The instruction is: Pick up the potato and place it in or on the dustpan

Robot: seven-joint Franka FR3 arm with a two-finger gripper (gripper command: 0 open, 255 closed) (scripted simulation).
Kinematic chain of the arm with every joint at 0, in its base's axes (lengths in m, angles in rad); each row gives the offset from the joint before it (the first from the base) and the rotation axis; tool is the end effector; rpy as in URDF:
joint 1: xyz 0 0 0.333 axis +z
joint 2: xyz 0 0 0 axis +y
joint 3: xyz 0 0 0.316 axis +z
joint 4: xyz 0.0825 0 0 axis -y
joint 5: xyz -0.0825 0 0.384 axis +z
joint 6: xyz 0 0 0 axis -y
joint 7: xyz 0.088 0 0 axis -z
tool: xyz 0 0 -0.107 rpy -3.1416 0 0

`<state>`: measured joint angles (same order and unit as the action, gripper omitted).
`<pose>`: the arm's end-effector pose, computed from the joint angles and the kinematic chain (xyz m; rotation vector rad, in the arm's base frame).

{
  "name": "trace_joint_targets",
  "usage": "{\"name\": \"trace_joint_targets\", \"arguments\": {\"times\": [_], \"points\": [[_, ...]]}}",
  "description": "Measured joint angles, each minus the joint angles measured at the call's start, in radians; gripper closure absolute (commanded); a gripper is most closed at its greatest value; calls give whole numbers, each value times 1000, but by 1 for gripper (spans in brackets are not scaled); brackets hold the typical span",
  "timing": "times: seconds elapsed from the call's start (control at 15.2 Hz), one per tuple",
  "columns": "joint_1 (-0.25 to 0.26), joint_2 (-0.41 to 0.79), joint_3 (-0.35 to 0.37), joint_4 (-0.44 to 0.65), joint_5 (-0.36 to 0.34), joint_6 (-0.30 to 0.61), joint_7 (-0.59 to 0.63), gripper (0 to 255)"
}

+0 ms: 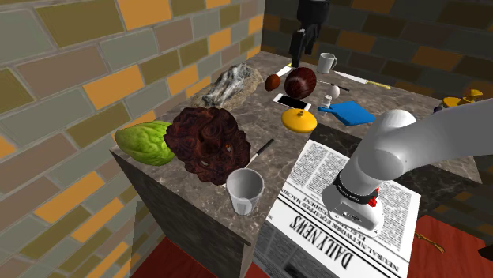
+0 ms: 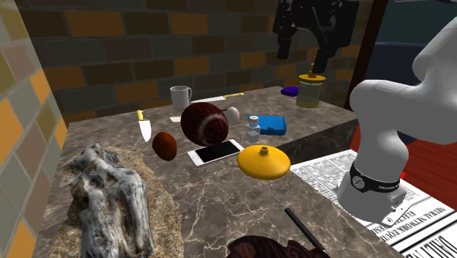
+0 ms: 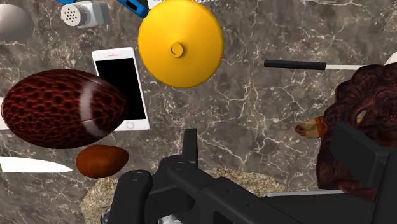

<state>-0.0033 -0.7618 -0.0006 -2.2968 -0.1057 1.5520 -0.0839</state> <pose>0.3121 -0.0127 0.6099 3.0334 0.1173 0.0188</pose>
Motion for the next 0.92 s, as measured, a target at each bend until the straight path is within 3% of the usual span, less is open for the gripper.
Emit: {"name": "trace_joint_targets", "arguments": {"times": [0.2, 0.92], "points": [[-15, 48, 11, 15, 2, 22, 45, 0], [-136, 500, 68, 230, -16, 153, 443, 0]]}}
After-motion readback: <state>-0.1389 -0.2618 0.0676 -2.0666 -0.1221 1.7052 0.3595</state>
